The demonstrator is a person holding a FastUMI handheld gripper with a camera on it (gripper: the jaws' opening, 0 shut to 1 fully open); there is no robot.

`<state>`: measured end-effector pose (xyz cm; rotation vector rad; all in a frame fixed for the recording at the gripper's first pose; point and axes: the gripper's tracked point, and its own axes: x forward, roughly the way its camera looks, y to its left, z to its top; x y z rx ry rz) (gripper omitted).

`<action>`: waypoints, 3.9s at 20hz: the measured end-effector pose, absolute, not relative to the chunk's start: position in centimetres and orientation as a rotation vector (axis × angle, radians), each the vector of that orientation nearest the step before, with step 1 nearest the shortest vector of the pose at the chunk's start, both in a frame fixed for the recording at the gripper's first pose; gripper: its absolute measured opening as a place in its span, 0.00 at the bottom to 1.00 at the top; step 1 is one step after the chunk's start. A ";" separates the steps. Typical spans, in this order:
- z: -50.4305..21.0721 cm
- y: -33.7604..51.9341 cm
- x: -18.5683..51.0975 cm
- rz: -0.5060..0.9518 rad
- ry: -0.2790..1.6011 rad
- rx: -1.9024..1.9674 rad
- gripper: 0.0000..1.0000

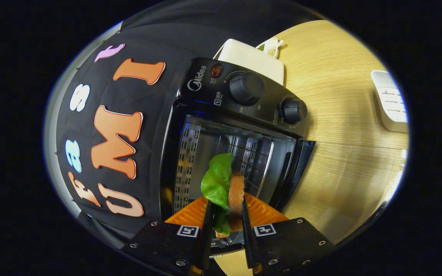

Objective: Open the toaster oven, put the food inside, and close the toaster oven door.

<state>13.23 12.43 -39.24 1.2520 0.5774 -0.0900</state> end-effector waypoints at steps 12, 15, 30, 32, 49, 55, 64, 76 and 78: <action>-40.6 13.3 11.8 -0.148 0.704 1.176 0.95; -40.5 13.0 10.7 -0.161 0.744 1.167 0.98; -30.4 12.8 -3.1 0.180 0.763 0.382 0.98; -31.3 12.2 -4.8 0.200 0.783 0.262 0.98; -44.6 8.4 -9.7 0.181 1.009 -0.225 1.00; -46.6 8.0 -8.1 0.166 1.010 -0.234 1.00; -44.4 8.1 -7.3 0.161 0.981 -0.214 1.00; -37.2 8.5 -2.1 0.150 0.837 -0.151 1.00; -36.1 8.8 -1.0 0.157 0.814 -0.158 1.00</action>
